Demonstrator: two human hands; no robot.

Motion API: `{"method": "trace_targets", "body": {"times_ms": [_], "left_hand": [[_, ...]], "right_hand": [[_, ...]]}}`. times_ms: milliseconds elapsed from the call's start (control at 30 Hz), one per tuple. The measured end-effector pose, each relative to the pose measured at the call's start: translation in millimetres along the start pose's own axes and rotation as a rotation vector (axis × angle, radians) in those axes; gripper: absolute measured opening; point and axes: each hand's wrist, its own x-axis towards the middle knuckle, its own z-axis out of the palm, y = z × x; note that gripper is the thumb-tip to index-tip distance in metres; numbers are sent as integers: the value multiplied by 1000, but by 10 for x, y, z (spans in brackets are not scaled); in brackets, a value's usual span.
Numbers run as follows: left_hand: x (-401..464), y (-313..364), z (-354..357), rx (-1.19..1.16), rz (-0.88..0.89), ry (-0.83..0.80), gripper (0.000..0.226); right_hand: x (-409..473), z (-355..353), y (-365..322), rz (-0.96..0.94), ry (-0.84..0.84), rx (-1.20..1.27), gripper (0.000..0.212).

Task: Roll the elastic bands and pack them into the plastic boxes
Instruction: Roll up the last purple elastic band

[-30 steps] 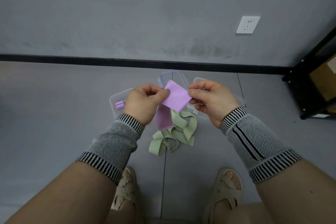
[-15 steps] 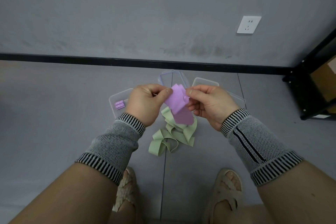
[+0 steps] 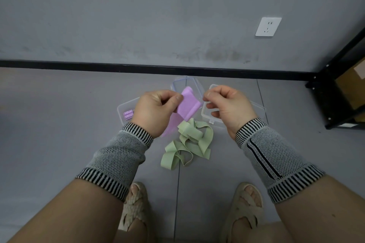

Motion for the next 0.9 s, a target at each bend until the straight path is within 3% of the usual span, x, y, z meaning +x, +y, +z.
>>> {"method": "trace_targets", "body": {"times_ms": [267,433,900], "left_hand": [[-17,-16,50,97,40,-88,15],[-31,11,87,167,58,-20,17],[-40,32,168,213,29,99,19]], "right_hand": [[-5,47,30,10,-131,7,25],[-10,91,7,49,-99,108,32],[74,138,121,-8,118,29,33]]}}
